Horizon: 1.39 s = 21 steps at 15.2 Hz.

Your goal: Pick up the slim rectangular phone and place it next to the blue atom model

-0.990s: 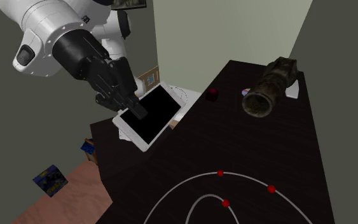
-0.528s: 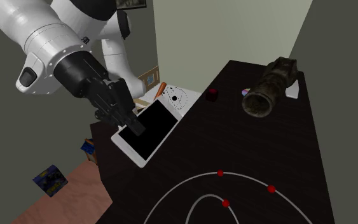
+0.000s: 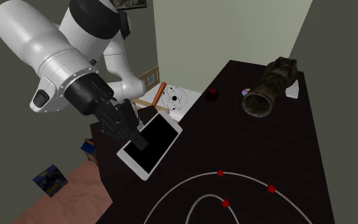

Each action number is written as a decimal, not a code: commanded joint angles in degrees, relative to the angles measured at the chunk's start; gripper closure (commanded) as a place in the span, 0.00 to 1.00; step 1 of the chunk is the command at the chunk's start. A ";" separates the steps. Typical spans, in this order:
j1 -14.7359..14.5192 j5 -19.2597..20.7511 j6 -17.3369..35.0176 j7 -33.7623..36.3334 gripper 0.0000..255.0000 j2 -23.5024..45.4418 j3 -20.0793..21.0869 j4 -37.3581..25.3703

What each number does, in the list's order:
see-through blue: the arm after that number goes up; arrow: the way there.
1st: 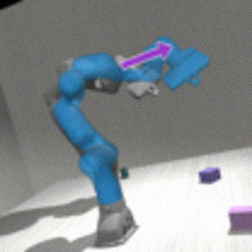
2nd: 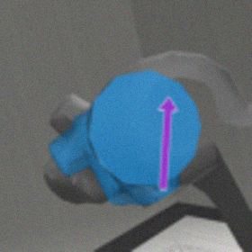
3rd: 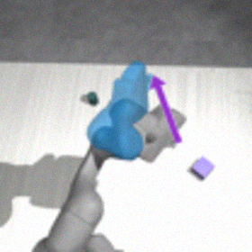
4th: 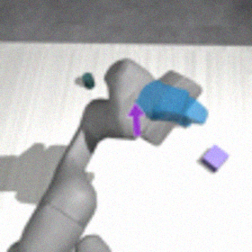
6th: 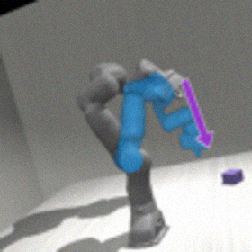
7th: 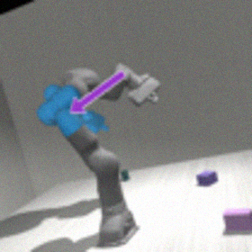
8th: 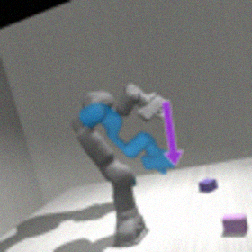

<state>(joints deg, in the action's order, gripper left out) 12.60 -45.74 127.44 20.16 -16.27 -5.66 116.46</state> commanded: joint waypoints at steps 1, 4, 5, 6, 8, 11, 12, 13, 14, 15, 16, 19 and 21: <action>-0.18 -0.78 1.24 -1.23 1.00 -0.20 0.02 1.74; -0.45 -1.93 2.77 -2.98 1.00 -0.10 -0.04 3.67; -0.55 -2.34 3.28 -3.58 1.00 -0.05 -0.06 4.28; -0.64 -2.75 3.78 -4.18 1.00 0.02 -0.08 4.89; -0.85 -3.61 4.77 -5.42 1.00 0.19 -0.15 6.06; -1.17 -4.99 6.21 -7.34 1.00 0.53 -0.25 7.72; -1.29 -5.48 6.68 -8.01 1.00 0.66 -0.29 8.25; -1.41 -5.97 7.15 -8.68 1.00 0.81 -0.33 8.77; -1.52 -6.48 7.61 -9.36 1.00 0.97 -0.38 9.27; -1.65 -7.00 8.07 -10.05 1.00 1.14 -0.43 9.76; -1.77 -7.54 8.52 -10.76 1.00 1.33 -0.47 10.24; -1.95 -8.32 9.14 -11.77 1.00 1.60 -0.55 10.89; -1.95 -8.32 9.14 -11.77 1.00 1.61 -0.55 10.89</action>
<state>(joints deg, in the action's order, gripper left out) 10.67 -54.01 136.53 8.45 -14.66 -6.21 127.30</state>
